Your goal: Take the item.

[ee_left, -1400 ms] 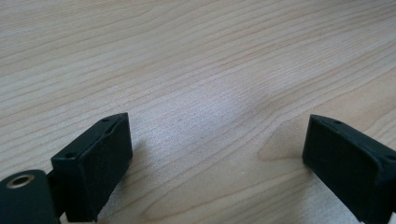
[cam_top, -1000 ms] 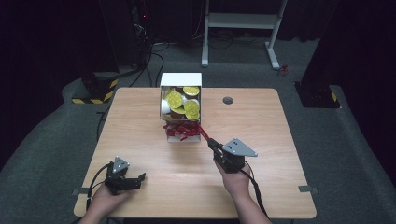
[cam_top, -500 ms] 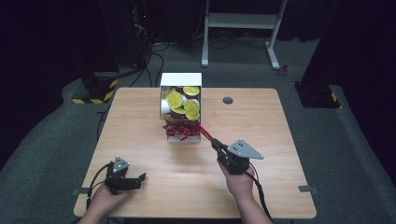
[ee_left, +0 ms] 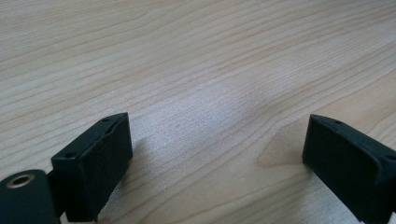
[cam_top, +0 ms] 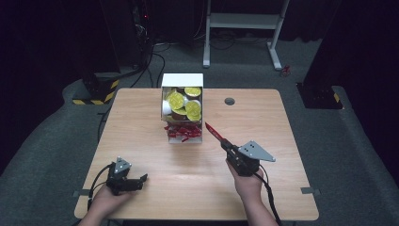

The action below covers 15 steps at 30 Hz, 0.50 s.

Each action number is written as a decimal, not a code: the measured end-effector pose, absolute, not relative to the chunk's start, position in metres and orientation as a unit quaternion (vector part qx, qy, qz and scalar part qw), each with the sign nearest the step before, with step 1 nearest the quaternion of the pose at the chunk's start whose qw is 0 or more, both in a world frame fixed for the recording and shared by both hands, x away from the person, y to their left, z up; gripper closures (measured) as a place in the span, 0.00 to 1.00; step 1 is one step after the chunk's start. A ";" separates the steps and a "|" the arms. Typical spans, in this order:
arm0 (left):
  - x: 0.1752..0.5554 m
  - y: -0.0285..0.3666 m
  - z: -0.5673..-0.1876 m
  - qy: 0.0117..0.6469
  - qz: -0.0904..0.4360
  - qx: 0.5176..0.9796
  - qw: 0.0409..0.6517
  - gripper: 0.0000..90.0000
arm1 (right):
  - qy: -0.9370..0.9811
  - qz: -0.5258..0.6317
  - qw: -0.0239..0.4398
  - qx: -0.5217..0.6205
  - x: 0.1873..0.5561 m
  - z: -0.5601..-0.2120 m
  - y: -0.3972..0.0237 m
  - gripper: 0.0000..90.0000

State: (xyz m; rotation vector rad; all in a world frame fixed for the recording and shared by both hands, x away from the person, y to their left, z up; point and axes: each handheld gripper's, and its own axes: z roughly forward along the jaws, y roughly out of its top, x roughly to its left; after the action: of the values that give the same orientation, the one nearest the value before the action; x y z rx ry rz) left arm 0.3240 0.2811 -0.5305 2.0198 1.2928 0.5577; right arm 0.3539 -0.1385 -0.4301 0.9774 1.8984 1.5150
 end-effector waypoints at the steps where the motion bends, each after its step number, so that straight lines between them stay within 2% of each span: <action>1: 0.324 0.281 -0.530 0.495 0.214 0.774 0.333 0.09 | 0.699 0.560 0.259 0.363 0.354 -0.430 -0.139 0.97; 15: 0.324 0.281 -0.531 0.496 0.215 0.773 0.333 0.09 | 0.682 0.566 0.270 0.376 0.359 -0.423 -0.155 0.97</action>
State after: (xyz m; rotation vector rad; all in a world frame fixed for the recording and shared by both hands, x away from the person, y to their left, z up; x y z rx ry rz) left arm 0.3241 0.2808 -0.5305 2.0184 1.2956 0.5611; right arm 0.3591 -0.1546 -0.4230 1.0129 1.8387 1.5248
